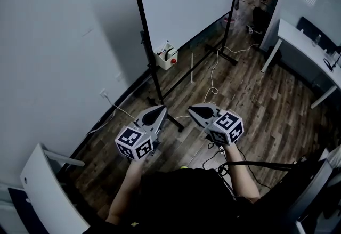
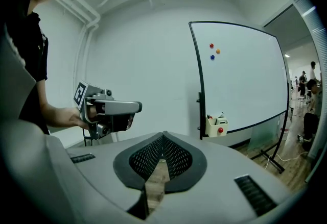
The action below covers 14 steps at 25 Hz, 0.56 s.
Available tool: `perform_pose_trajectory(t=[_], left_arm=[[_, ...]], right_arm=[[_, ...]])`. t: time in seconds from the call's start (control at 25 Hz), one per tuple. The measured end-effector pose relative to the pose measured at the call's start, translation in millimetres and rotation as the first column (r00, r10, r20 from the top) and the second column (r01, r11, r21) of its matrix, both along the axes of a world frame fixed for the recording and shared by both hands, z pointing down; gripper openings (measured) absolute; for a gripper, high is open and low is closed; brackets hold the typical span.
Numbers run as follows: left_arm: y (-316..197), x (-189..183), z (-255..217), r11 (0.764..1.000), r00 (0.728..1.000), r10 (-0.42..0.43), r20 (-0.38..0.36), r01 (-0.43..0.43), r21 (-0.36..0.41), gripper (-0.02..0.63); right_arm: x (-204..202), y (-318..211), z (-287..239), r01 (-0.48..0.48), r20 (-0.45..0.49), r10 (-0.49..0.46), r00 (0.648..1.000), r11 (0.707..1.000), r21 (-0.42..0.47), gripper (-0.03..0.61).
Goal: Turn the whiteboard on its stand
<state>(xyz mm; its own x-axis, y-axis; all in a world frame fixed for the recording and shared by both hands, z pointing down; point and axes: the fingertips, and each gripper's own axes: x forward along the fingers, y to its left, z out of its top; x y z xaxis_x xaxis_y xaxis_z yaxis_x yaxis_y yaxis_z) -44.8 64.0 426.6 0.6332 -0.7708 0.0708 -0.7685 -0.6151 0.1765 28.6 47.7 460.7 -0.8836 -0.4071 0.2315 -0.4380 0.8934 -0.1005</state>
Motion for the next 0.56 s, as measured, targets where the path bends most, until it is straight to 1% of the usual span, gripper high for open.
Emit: perform_pose_trajectory(t=[0.56], left_arm=[[11, 4, 19, 0.998, 1.0, 0.026, -0.015, -0.026, -0.056, 0.008]], right_arm=[[4, 10, 9, -0.025, 0.001, 0.025, 1.0, 0.999, -0.02, -0.004]])
